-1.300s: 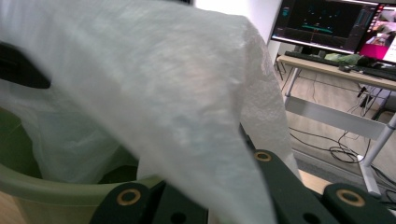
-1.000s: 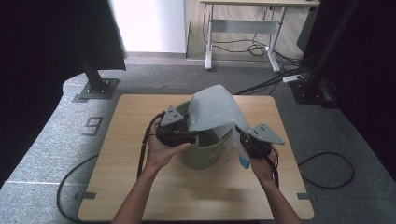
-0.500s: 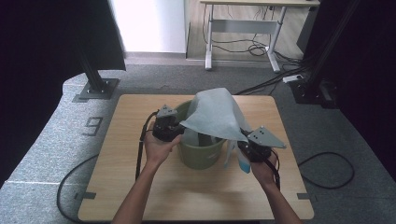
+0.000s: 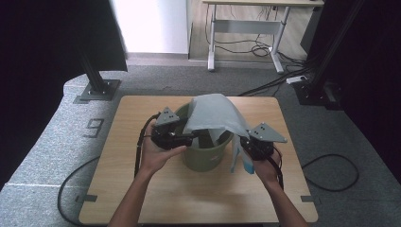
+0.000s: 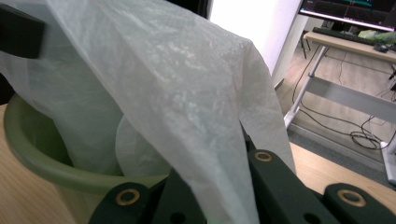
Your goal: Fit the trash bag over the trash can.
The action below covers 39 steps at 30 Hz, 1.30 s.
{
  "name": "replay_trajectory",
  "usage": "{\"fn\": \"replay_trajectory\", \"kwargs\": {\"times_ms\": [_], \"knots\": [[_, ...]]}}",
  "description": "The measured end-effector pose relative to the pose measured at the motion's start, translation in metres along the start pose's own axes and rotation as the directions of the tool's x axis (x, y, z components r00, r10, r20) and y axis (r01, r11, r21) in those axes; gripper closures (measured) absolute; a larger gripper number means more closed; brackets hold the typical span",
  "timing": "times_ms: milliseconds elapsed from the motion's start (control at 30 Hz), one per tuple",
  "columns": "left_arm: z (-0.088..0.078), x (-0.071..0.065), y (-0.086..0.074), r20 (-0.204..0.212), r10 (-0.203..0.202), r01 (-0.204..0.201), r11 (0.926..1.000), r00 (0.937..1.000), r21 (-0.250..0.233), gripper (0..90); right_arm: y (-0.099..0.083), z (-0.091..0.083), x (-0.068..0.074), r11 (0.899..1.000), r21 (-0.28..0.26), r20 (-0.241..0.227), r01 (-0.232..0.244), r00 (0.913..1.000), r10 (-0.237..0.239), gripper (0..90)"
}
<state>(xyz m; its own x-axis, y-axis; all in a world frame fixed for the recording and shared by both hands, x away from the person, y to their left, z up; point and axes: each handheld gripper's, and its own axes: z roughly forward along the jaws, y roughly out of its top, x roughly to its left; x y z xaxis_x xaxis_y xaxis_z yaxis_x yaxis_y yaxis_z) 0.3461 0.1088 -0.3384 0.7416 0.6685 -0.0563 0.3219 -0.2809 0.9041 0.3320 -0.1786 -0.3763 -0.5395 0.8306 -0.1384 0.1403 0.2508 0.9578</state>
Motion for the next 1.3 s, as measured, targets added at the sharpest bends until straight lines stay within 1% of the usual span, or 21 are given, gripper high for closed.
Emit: {"fn": "replay_trajectory", "kwargs": {"times_ms": [33, 100, 167, 300, 333, 433, 467, 500, 567, 600, 767, 900, 967, 1067, 1100, 1133, 1167, 1233, 1300], "knots": [[0.001, -0.002, 0.001, -0.003, 0.008, -0.008, 1.0, 1.0, 0.004, 32.6, 0.0, 0.001, 0.0, 1.0, 0.001, -0.003, -0.001, 1.0, 0.001, 88.0], [0.005, -0.004, 0.002, -0.011, 0.013, -0.012, 0.9998, 0.9999, 0.013, 32.4, 0.001, 0.002, 0.002, 1.0, 0.002, -0.005, 0.0, 1.0, 0.0, 88.0], [0.008, -0.005, 0.001, -0.014, 0.016, -0.016, 0.9998, 0.9998, 0.008, 32.0, 0.0, 0.004, 0.004, 1.0, 0.009, -0.007, 0.006, 1.0, -0.006, 88.0], [0.011, -0.009, 0.002, -0.011, 0.024, -0.025, 0.9995, 0.9996, -0.018, 30.1, -0.001, 0.008, 0.003, 1.0, 0.028, -0.007, 0.004, 1.0, -0.004, 88.0], [0.011, -0.01, 0.003, -0.01, 0.032, -0.032, 0.9992, 0.9994, -0.024, 30.0, -0.001, 0.009, 0.003, 1.0, 0.029, -0.006, 0.001, 1.0, -0.001, 88.0], [0.013, -0.012, 0.007, -0.033, 0.042, -0.043, 0.9986, 0.9986, -0.032, 32.0, -0.003, 0.011, 0.001, 0.999, 0.036, -0.003, -0.001, 1.0, 0.001, 88.0], [0.013, -0.012, 0.008, -0.035, 0.041, -0.043, 0.9984, 0.9985, -0.036, 34.4, -0.003, 0.012, 0.001, 0.999, 0.039, -0.005, -0.003, 1.0, 0.003, 88.0], [0.013, -0.012, 0.008, -0.039, 0.042, -0.043, 0.9982, 0.9984, -0.041, 38.9, -0.004, 0.012, 0.002, 0.999, 0.039, -0.006, -0.003, 1.0, 0.003, 88.0], [0.013, -0.012, 0.009, -0.034, 0.038, -0.04, 0.9983, 0.9987, -0.043, 54.0, -0.006, 0.011, 0.003, 0.999, 0.039, -0.01, -0.002, 0.9999, 0.003, 87.9], [0.013, -0.011, 0.009, -0.03, 0.029, -0.031, 0.9988, 0.9991, -0.039, 58.9, -0.007, 0.011, 0.003, 0.999, 0.037, -0.014, -0.003, 0.9999, 0.003, 88.0], [0.013, -0.005, 0.006, -0.012, -0.001, 0.001, 0.9993, 0.9999, -0.037, 76.7, -0.014, 0.007, 0.002, 0.999, 0.023, -0.04, -0.023, 0.9989, 0.024, 86.9], [0.014, 0.002, 0.001, -0.018, -0.033, 0.032, 0.9987, 0.9993, -0.039, 85.5, -0.02, 0.003, 0.0, 0.999, 0.015, -0.061, -0.039, 0.9974, 0.04, 85.0], [0.015, 0.006, -0.001, -0.028, -0.05, 0.049, 0.9979, 0.9983, -0.041, 87.4, -0.022, 0.0, 0.001, 0.999, -0.005, -0.086, -0.04, 0.9956, 0.039, 80.3], [0.013, 0.015, -0.005, -0.054, -0.072, 0.07, 0.9969, 0.9959, -0.036, 88.7, -0.025, -0.009, 0.006, 0.997, -0.07, -0.128, -0.032, 0.9915, 0.023, 60.9], [0.013, 0.018, -0.006, -0.069, -0.079, 0.077, 0.9965, 0.9945, -0.033, 88.9, -0.027, -0.014, 0.006, 0.994, -0.103, -0.15, -0.031, 0.9886, 0.015, 57.8], [0.013, 0.021, -0.008, -0.093, -0.079, 0.077, 0.9967, 0.9925, -0.025, 89.0, -0.029, -0.019, 0.006, 0.99, -0.138, -0.177, -0.041, 0.984, 0.016, 55.5], [0.013, 0.024, -0.01, -0.112, -0.078, 0.077, 0.9969, 0.9906, -0.016, 89.1, -0.031, -0.024, 0.006, 0.985, -0.163, -0.199, -0.057, 0.9798, 0.024, 53.4], [0.012, 0.031, -0.013, -0.126, -0.1, 0.099, 0.995, 0.987, -0.012, 89.2, -0.033, -0.034, 0.003, 0.979, -0.186, -0.22, -0.079, 0.9748, 0.037, 48.3], [0.011, 0.035, -0.015, -0.139, -0.112, 0.112, 0.9937, 0.984, -0.009, 89.2, -0.036, -0.04, 0.0, 0.977, -0.194, -0.225, -0.091, 0.9733, 0.046, 44.4]]}}
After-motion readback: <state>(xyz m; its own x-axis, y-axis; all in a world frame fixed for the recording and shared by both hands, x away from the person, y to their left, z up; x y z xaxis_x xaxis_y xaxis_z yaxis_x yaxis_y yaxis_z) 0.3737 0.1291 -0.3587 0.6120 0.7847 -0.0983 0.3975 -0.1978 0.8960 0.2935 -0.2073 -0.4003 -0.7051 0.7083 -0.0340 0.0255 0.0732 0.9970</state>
